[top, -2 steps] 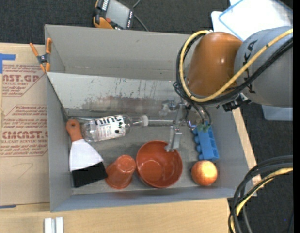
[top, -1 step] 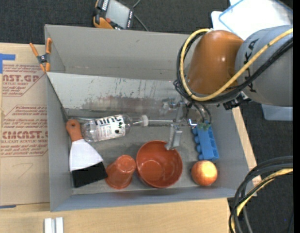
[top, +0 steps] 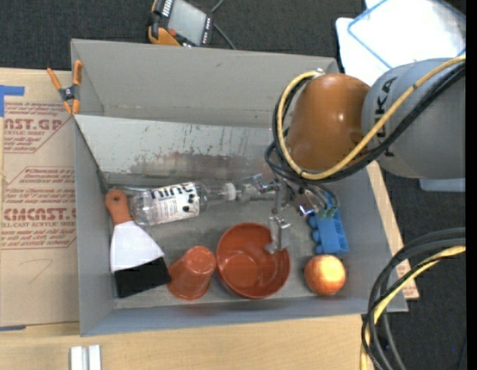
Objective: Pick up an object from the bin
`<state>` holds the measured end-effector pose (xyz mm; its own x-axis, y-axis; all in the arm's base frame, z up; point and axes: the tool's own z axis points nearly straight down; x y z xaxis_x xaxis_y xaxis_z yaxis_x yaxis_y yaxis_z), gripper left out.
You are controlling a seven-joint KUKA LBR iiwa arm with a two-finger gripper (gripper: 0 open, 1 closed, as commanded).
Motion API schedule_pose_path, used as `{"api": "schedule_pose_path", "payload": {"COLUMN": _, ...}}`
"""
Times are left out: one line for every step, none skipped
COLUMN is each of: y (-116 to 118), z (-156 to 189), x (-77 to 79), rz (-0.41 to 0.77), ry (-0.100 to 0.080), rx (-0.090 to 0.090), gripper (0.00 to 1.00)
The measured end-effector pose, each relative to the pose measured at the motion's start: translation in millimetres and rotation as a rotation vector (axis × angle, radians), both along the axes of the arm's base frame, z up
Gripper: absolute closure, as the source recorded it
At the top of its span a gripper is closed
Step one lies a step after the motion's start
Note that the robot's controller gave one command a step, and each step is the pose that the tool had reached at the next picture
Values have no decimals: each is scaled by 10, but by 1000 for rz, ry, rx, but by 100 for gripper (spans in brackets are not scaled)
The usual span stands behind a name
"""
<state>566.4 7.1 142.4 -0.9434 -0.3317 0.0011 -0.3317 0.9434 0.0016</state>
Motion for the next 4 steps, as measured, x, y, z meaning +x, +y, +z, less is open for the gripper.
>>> {"api": "schedule_pose_path", "payload": {"y": 48, "z": -51, "x": -125, "rz": -26, "ry": -6, "rx": 1, "gripper": 0}}
{"api": "schedule_pose_path", "payload": {"y": 35, "z": -115, "x": -74, "rz": -141, "ry": -6, "rx": 3, "gripper": 0}}
{"api": "schedule_pose_path", "payload": {"y": 75, "z": -743, "x": -27, "rz": 188, "ry": -6, "rx": 3, "gripper": 0}}
{"api": "schedule_pose_path", "payload": {"y": 76, "z": -700, "x": -149, "rz": -195, "ry": -12, "rx": 2, "gripper": 100}}
